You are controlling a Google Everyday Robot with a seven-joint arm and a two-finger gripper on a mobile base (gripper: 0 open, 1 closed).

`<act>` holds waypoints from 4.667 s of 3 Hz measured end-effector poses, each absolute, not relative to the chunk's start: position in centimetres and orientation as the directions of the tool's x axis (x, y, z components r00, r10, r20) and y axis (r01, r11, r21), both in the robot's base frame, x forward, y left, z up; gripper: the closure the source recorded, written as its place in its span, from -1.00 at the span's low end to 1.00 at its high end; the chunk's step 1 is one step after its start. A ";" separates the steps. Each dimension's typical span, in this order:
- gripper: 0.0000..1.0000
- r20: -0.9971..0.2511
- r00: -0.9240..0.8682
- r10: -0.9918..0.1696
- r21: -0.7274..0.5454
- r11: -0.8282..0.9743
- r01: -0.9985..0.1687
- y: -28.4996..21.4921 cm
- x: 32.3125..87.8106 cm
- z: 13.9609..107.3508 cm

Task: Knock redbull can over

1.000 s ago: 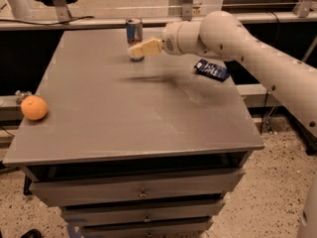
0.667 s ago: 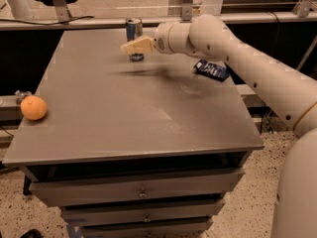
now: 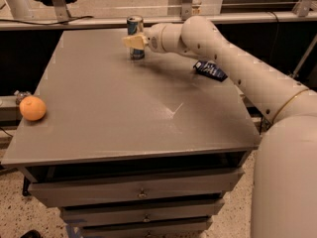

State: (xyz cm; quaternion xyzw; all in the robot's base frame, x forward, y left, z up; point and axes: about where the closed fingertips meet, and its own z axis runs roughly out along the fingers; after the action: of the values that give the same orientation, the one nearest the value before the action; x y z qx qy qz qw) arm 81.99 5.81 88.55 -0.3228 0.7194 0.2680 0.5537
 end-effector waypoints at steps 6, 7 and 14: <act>1.00 -0.711 0.150 -0.687 -0.355 0.166 -0.920 5.8 75.2 90.7; 1.00 -0.591 0.195 -0.783 -0.355 0.036 -0.934 5.3 73.5 88.2; -1.00 -0.393 0.676 -0.623 -0.333 -0.589 -0.736 6.5 67.0 85.7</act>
Offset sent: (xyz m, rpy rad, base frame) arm -0.0341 -0.0212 0.0567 0.0494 -0.0960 0.0731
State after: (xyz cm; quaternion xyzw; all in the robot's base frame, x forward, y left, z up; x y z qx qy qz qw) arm 66.97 6.47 85.65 -0.8834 0.3847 0.1179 0.2401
